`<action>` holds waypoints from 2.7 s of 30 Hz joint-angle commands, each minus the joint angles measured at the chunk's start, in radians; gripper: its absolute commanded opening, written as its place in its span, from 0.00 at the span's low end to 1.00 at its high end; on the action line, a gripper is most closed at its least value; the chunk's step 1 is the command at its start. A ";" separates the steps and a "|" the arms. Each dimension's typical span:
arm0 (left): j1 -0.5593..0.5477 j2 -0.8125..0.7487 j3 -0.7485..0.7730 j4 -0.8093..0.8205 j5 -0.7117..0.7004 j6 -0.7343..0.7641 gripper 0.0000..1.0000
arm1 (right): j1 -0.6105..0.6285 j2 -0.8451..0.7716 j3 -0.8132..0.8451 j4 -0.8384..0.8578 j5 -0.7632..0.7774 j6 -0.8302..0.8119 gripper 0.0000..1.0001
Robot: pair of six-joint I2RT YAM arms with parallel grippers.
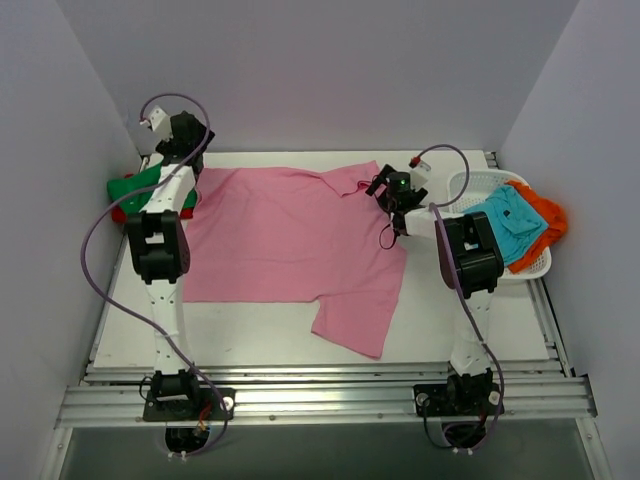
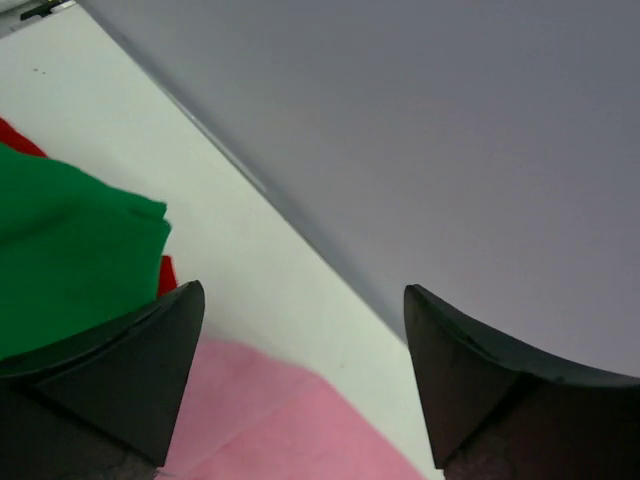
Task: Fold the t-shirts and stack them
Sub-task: Flatten the tshirt out
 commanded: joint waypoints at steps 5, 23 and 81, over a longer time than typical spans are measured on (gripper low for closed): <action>0.062 0.135 0.325 -0.234 0.092 0.042 0.94 | -0.008 -0.041 -0.019 0.024 0.004 -0.002 0.96; -0.036 -0.306 -0.522 0.257 0.078 0.045 0.94 | 0.085 -0.039 0.186 -0.095 0.008 0.004 0.95; -0.144 -0.048 -0.355 0.248 -0.001 0.129 0.94 | 0.131 0.333 0.662 -0.210 0.031 0.001 0.81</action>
